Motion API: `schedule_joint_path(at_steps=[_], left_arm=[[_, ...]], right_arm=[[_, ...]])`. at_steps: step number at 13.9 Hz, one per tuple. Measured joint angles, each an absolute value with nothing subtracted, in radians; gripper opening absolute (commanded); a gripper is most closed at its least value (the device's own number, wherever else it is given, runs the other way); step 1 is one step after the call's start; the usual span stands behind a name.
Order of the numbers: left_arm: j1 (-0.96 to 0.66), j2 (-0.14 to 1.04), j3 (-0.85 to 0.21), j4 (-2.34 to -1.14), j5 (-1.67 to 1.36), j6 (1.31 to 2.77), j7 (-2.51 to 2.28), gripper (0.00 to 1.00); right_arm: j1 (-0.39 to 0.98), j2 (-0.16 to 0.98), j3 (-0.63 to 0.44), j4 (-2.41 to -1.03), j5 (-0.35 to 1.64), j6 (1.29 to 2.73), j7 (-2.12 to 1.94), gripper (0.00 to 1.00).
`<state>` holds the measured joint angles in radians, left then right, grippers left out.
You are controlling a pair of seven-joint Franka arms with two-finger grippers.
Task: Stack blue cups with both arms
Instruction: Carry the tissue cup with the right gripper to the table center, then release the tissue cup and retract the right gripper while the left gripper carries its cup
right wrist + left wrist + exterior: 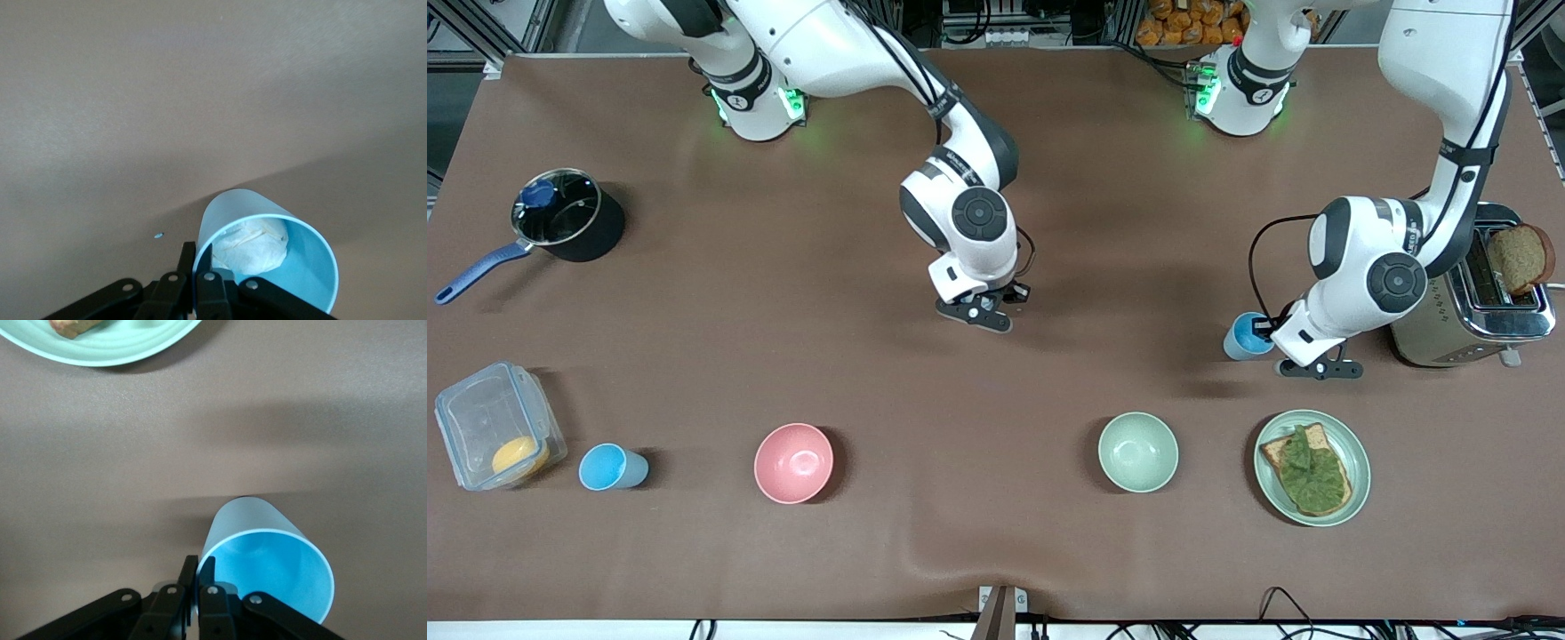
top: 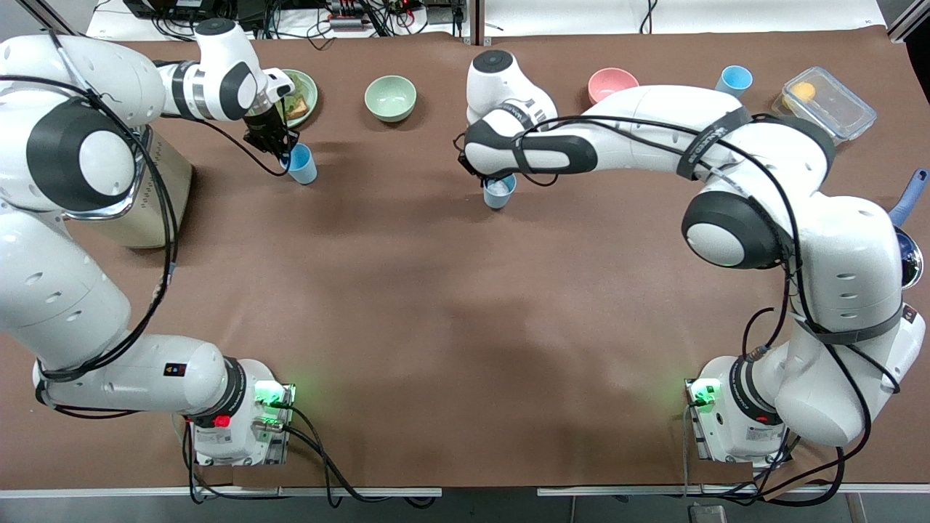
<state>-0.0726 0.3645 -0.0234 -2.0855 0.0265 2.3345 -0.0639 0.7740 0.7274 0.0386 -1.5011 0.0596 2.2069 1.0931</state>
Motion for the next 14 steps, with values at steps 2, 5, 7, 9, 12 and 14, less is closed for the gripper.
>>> schedule_joint_path(at_steps=[2,5,7,9,12,14], left_arm=[[-0.072,0.363,-0.023,-2.082,0.027,2.335,-0.069,0.0],[-0.067,0.352,-0.019,-2.074,0.027,2.342,-0.121,0.0],[-0.066,0.34,-0.019,-2.073,0.027,2.344,-0.151,0.0],[-0.066,0.323,-0.019,-2.07,0.024,2.346,-0.19,0.0],[-0.069,0.287,-0.024,-2.069,-0.038,2.347,-0.272,0.0],[-0.07,0.262,-0.042,-2.071,-0.081,2.353,-0.329,0.0]], right_arm=[[0.776,0.735,0.037,-1.495,0.059,2.216,1.096,0.99],[0.777,0.736,0.031,-1.477,0.057,2.225,1.096,1.0],[0.774,0.729,0.015,-1.447,0.054,2.192,1.09,1.0],[0.752,0.7,-0.001,-1.391,0.053,2.072,1.042,1.0],[0.648,0.609,-0.009,-1.331,0.054,1.894,0.864,1.0],[0.543,0.541,-0.011,-1.325,0.054,1.805,0.722,1.0]])
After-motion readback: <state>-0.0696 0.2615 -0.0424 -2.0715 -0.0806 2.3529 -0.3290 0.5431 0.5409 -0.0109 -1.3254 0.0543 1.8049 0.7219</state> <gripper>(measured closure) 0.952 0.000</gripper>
